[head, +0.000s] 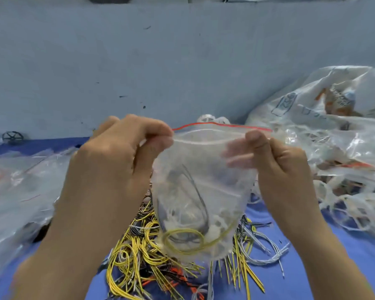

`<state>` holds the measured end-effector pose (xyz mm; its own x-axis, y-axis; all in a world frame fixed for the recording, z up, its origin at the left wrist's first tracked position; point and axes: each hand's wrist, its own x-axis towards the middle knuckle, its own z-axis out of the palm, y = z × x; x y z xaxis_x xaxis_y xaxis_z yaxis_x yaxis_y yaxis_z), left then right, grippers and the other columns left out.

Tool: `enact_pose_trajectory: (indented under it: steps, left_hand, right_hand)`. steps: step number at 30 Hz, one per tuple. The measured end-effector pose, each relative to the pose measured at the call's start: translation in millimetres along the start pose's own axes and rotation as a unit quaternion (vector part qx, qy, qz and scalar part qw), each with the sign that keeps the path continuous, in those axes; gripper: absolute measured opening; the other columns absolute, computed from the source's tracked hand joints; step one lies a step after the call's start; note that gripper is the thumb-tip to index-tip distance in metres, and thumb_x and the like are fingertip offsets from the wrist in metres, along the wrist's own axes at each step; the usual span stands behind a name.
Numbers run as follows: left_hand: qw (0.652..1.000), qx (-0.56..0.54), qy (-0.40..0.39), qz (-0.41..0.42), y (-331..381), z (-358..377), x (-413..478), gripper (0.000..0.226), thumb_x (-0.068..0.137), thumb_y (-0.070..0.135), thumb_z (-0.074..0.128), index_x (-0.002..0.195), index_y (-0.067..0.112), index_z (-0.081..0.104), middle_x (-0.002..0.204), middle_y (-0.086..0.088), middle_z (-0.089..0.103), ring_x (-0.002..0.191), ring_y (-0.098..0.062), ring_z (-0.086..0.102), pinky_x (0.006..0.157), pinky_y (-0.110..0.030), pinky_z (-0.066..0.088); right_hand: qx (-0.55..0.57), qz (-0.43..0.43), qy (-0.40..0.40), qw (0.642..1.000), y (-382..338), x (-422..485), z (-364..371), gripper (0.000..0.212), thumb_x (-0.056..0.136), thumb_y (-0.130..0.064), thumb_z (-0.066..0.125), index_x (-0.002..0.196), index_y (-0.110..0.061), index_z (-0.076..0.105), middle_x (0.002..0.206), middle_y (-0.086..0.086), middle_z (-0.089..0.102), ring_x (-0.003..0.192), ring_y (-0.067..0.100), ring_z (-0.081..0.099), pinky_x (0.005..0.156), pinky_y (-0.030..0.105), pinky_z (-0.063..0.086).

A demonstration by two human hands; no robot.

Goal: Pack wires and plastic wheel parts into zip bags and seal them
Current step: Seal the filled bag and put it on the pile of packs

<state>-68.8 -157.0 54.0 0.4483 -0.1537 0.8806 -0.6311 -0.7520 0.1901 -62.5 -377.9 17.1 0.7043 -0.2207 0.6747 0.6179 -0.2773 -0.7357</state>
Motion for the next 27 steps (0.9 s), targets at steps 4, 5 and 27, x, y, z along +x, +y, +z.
enact_pose_trajectory:
  steps: [4,5,27]
  left_hand:
    - [0.999,-0.007,-0.028,-0.028,-6.5,6.3,-3.5,0.006,0.09,0.03,0.065,0.096,0.03,0.067,0.076,0.025,0.05,0.072,0.008,0.048,0.064,-0.017,0.034]
    - [0.999,-0.006,-0.028,-0.029,-7.0,7.1,-4.6,0.007,0.09,0.03,0.065,0.096,0.029,0.067,0.076,0.027,0.048,0.073,0.01,0.048,0.064,-0.013,0.033]
    - [0.885,-0.373,-0.063,-0.27,-17.8,29.6,-18.4,0.027,0.084,0.053,0.065,0.092,0.029,0.074,0.081,-0.001,0.073,0.077,-0.015,0.071,0.077,-0.036,0.057]
  right_hand:
    - [0.049,0.049,-0.027,0.997,3.2,-0.5,4.7,0.043,0.096,-0.043,0.046,0.083,-0.013,0.073,0.075,0.0,0.076,0.066,0.017,0.073,0.061,0.02,0.053]
    - [0.06,0.063,-0.033,0.996,5.5,-2.1,6.2,0.044,0.097,-0.042,0.046,0.084,-0.009,0.073,0.075,0.003,0.076,0.066,0.019,0.073,0.06,0.023,0.054]
    - [0.128,0.095,0.009,0.987,10.3,3.8,3.8,0.038,0.094,-0.042,0.048,0.081,-0.015,0.071,0.074,0.007,0.075,0.06,0.02,0.071,0.054,0.031,0.057]
